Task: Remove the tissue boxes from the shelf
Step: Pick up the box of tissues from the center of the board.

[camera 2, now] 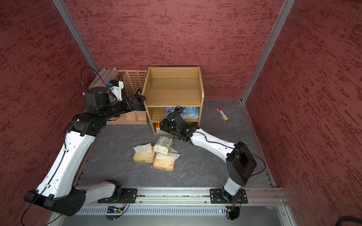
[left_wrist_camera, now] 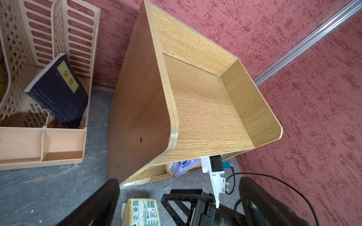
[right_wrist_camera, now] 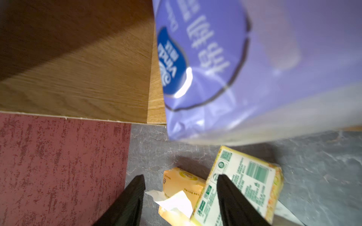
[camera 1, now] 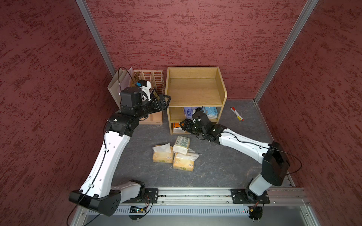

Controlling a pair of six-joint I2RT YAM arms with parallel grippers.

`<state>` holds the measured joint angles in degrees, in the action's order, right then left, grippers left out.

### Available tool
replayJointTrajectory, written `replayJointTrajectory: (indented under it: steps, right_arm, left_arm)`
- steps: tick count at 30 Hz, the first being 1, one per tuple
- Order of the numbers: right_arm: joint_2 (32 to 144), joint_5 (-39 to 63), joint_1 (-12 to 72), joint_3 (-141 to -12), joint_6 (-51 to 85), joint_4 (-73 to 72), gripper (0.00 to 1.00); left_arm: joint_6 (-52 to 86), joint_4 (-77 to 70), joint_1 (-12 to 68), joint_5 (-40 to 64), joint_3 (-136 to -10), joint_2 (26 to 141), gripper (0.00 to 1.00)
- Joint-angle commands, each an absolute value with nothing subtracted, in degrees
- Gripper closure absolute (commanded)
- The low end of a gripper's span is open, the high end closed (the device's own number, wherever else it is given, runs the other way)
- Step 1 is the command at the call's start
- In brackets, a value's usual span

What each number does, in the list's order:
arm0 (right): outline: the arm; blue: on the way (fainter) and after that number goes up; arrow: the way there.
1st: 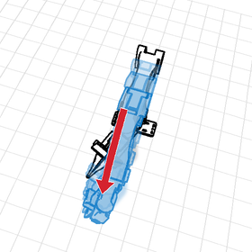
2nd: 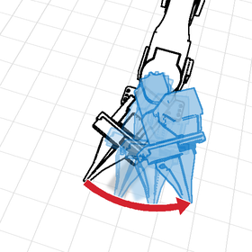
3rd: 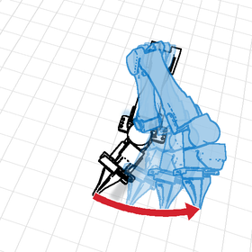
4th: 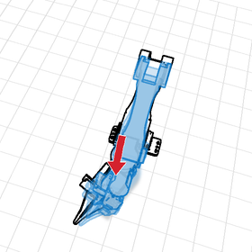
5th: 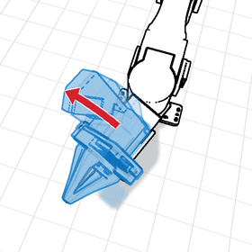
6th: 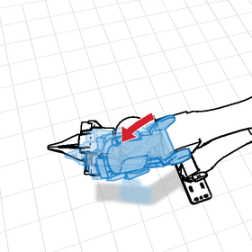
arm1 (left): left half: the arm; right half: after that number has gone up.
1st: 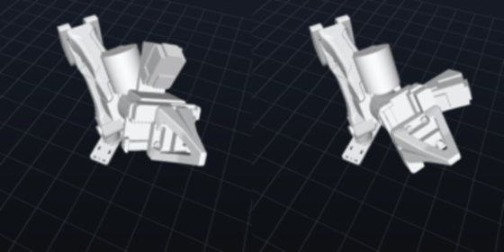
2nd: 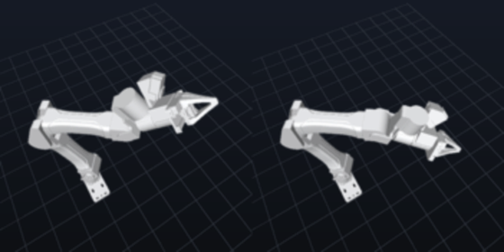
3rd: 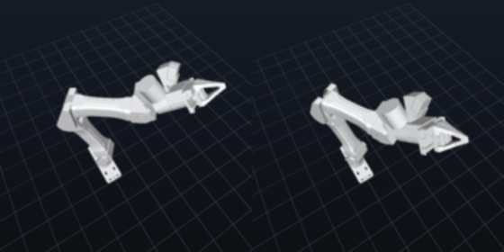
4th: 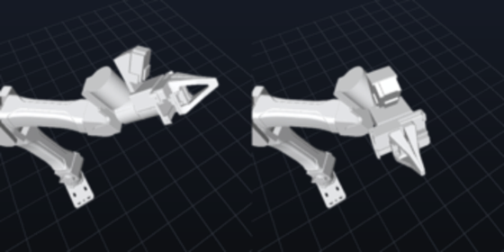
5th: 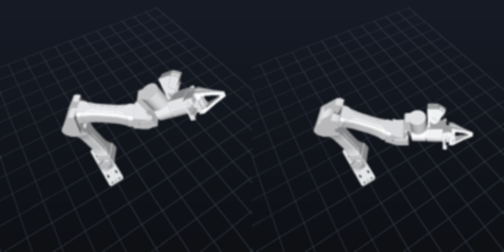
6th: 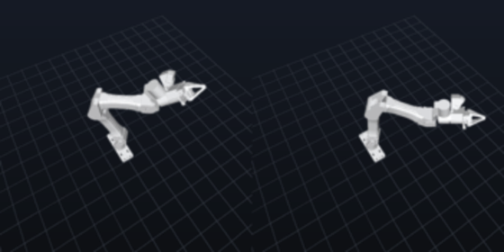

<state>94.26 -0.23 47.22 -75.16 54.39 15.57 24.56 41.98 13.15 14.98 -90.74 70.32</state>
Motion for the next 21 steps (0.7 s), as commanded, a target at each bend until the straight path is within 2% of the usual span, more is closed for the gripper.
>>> replayJointTrajectory:
  steps: [1,5,7,12,14,21]
  right_arm:
    - [88.90,-6.86,49.71,-77.56,51.49,32.47,0.35]
    - [86.58,-8.02,52.01,-75.44,53.42,45.63,0.30]
    - [86.61,-6.41,53.43,-73.68,54.55,47.53,0.28]
    - [88.77,-0.73,54.32,-69.39,58.13,37.71,0.21]
    - [90.39,-0.09,54.32,-70.35,59.76,33.44,0.15]
    - [98.18,1.34,54.23,-76.13,61.22,28.81,0.08]
  left_arm:
    - [24.65,41.80,10.58,15.93,-90.38,68.96,0.00]
    - [25.67,41.67,9.12,17.62,-89.10,68.65,0.00]
    - [25.78,41.68,8.92,17.52,-88.36,68.39,0.00]
    - [26.45,41.21,8.53,17.53,-87.29,68.29,0.00]
    - [26.80,41.22,8.51,18.00,-87.44,68.47,0.00]
    - [27.85,41.32,8.52,19.57,-86.93,67.70,0.00]
